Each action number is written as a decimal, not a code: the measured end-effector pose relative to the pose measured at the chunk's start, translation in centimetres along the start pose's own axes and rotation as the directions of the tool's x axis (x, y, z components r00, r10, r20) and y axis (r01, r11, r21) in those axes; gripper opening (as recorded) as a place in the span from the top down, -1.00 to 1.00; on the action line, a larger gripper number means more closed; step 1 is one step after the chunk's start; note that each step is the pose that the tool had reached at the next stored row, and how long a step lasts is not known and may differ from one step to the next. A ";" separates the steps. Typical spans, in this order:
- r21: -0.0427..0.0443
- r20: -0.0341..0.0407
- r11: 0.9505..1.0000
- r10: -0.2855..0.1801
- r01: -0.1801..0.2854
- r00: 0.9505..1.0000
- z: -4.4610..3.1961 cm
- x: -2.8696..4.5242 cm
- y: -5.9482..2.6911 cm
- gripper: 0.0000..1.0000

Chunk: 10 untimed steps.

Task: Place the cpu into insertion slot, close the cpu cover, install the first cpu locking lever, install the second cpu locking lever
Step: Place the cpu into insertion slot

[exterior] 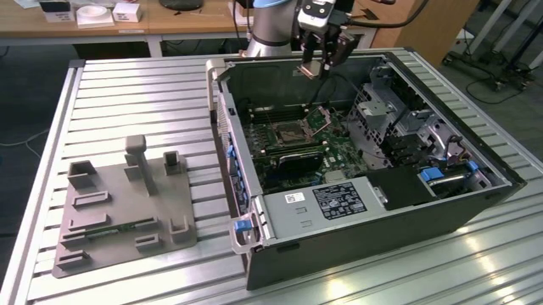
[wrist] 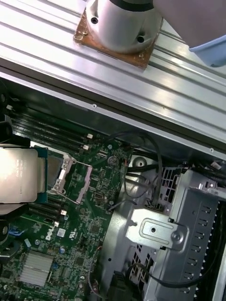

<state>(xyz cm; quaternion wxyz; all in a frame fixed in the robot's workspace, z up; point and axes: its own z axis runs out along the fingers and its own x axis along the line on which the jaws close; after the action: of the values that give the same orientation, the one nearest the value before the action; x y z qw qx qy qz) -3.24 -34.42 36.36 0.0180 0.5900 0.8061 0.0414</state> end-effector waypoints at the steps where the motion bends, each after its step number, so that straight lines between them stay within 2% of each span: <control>1: 0.000 0.001 1.000 0.012 -0.012 1.000 0.01 0.00 -0.01 -0.08; 5: -0.001 0.005 0.998 0.059 -0.059 0.998 0.06 0.01 -0.04 -0.08; 10: -0.003 0.010 0.994 0.110 -0.110 0.994 0.11 0.01 -0.05 -0.08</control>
<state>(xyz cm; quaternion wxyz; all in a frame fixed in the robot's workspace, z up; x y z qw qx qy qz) -3.28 -34.42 36.25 0.0201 0.6337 0.7722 0.0402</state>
